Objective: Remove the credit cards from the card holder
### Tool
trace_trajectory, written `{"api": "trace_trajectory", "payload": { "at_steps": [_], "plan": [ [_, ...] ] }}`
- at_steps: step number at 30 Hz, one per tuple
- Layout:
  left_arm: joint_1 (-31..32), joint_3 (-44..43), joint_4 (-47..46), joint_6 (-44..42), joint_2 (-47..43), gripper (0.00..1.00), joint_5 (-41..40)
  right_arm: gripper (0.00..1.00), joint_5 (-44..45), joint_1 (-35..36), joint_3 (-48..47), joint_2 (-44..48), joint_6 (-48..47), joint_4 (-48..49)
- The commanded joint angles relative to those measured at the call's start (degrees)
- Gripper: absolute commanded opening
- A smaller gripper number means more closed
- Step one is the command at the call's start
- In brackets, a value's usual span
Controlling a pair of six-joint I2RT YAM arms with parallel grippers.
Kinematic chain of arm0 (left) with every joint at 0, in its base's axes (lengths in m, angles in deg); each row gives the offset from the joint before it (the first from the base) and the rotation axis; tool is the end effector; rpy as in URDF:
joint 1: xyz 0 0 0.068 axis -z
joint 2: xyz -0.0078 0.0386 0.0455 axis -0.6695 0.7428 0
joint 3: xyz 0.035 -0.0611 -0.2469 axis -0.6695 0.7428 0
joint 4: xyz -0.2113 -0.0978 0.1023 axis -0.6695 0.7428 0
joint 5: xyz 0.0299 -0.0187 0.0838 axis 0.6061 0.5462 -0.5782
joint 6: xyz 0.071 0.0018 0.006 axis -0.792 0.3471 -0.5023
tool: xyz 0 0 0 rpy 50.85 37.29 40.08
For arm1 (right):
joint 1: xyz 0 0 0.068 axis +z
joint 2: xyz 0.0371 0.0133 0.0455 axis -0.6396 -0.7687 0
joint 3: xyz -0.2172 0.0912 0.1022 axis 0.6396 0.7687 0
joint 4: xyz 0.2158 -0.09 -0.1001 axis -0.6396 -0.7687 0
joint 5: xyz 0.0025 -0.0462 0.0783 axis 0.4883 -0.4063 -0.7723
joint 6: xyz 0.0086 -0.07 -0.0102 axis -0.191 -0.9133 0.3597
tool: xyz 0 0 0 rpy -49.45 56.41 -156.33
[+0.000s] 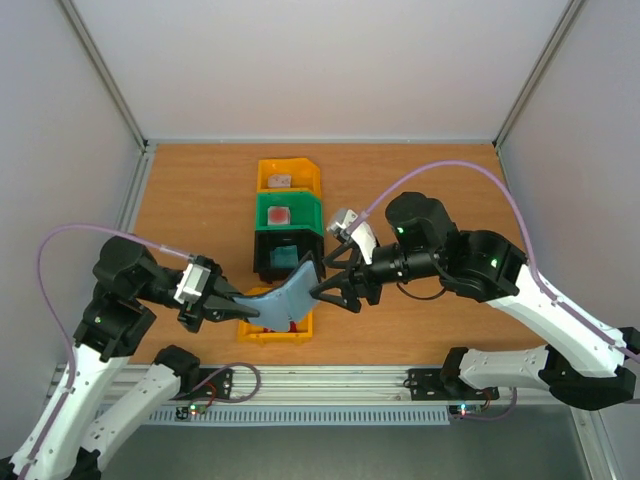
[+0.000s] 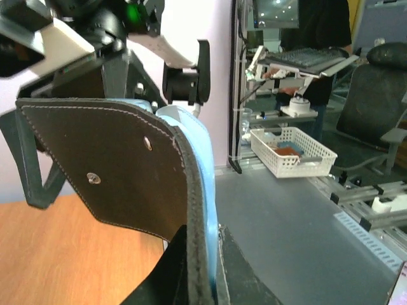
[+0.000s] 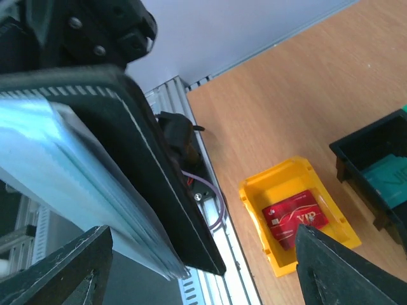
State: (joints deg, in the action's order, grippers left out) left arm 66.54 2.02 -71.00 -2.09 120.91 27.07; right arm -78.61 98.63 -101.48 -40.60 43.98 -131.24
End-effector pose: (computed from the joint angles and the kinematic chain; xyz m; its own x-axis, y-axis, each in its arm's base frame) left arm 0.0741 -0.0970 0.3883 0.0364 -0.0182 -0.9992 0.9713 -0.2346 0.0396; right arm 0.0947 0.2014 0.4184 0.0258 -0.4754 -0.8794 -0.9971 0.0512 -0.0569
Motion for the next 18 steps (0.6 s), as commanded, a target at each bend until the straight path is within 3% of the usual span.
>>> {"api": "trace_trajectory", "payload": {
  "at_steps": [1,7,11,15,16,18],
  "plan": [
    [0.4,-0.4,10.6,-13.2,-0.2,0.00,2.3,0.78,-4.7,0.3,0.3,1.1,-4.2,1.9],
    [0.4,0.3,8.7,-12.7,-0.2,0.00,0.5,0.78,-7.1,0.3,2.4,1.7,-4.7,3.6],
    [0.4,0.4,8.1,-12.6,-0.4,0.00,-0.3,0.75,-4.2,0.4,2.1,0.4,-5.1,3.6],
    [0.4,0.3,8.2,-12.7,-0.5,0.00,-0.7,0.72,-8.7,0.7,2.9,0.0,-6.5,5.2],
    [0.4,0.4,8.3,-12.7,-0.6,0.00,-0.8,0.70,-10.5,0.7,3.4,0.2,-6.7,6.0],
    [0.5,0.8,8.2,-12.9,-0.8,0.00,-2.4,0.57,-13.2,0.7,3.3,-0.2,-6.4,6.5]
  ]
}}
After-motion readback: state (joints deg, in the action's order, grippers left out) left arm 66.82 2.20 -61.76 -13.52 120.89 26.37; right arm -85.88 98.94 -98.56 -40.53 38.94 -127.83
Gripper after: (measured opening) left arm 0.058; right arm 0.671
